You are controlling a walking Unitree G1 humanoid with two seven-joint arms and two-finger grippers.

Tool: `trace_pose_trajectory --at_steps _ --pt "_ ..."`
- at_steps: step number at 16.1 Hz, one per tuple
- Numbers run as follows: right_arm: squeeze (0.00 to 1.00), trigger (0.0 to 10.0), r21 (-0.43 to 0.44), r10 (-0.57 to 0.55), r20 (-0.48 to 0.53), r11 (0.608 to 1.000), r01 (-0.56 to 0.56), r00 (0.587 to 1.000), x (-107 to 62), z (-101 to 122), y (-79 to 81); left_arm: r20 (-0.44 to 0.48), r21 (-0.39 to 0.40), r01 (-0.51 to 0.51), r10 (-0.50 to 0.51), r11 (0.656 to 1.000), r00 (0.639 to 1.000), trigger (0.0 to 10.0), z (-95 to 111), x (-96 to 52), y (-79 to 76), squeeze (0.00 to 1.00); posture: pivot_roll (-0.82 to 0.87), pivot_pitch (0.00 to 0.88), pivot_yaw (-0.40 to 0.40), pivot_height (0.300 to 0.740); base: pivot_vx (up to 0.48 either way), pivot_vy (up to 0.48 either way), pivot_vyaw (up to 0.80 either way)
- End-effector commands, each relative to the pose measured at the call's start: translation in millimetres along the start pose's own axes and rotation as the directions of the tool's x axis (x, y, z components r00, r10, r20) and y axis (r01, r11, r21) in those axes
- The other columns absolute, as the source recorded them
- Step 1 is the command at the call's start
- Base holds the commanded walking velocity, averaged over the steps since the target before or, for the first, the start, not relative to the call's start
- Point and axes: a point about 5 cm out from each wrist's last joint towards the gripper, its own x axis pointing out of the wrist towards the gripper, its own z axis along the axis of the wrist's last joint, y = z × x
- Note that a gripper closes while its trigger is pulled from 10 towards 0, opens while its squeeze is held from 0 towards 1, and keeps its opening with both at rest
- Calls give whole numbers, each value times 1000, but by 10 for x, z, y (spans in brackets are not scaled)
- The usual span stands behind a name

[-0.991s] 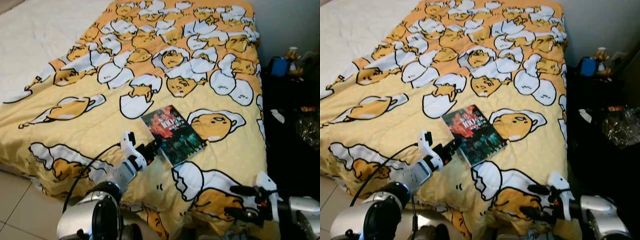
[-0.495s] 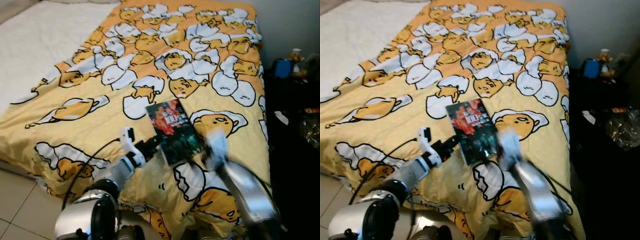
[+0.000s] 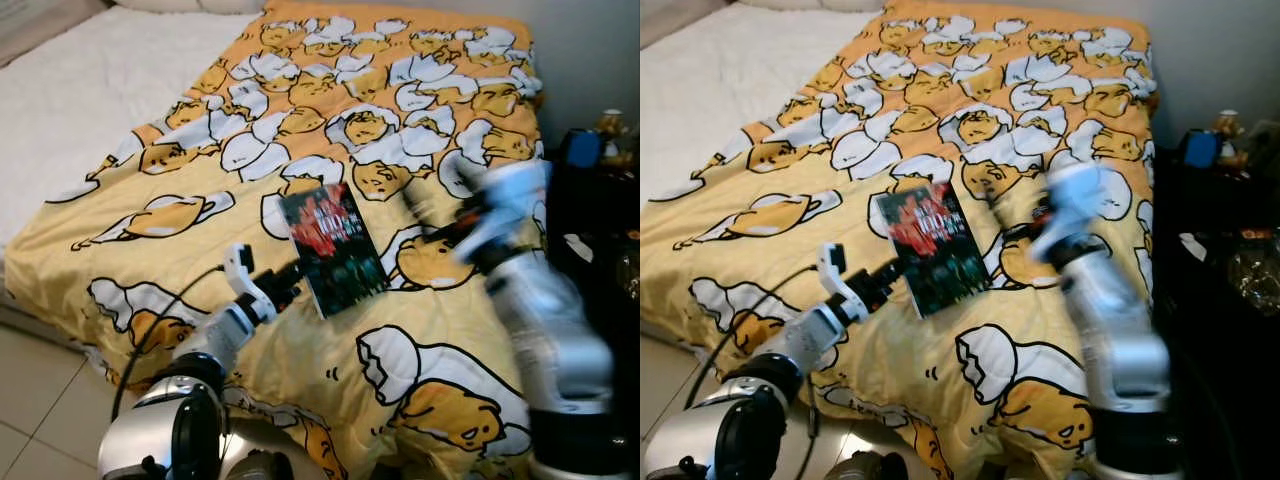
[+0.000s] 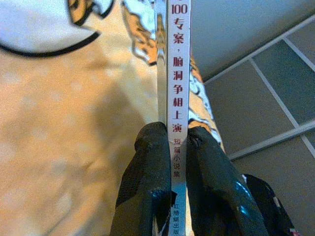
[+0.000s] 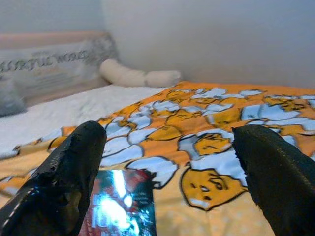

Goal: Clean up the room

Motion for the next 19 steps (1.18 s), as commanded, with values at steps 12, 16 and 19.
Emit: trace_pose_trajectory --at_steps 12,16,19 --pt "0 10000 67 -167 -118 982 175 979 -81 -357 -67 100 322 300 -347 898 933 0 631 -316 -704 0 -81 0 97 740 0 0 0" --pt "0 10000 134 -109 -116 983 124 987 -102 -438 -277 36 419 282 -327 863 944 0 729 -592 -765 0 -35 0 68 740 0 0 0" --pt "0 10000 99 -221 -131 967 234 967 -131 -580 -268 135 666 6 -129 746 982 9529 854 -615 -815 0 -17 0 62 740 0 0 0"
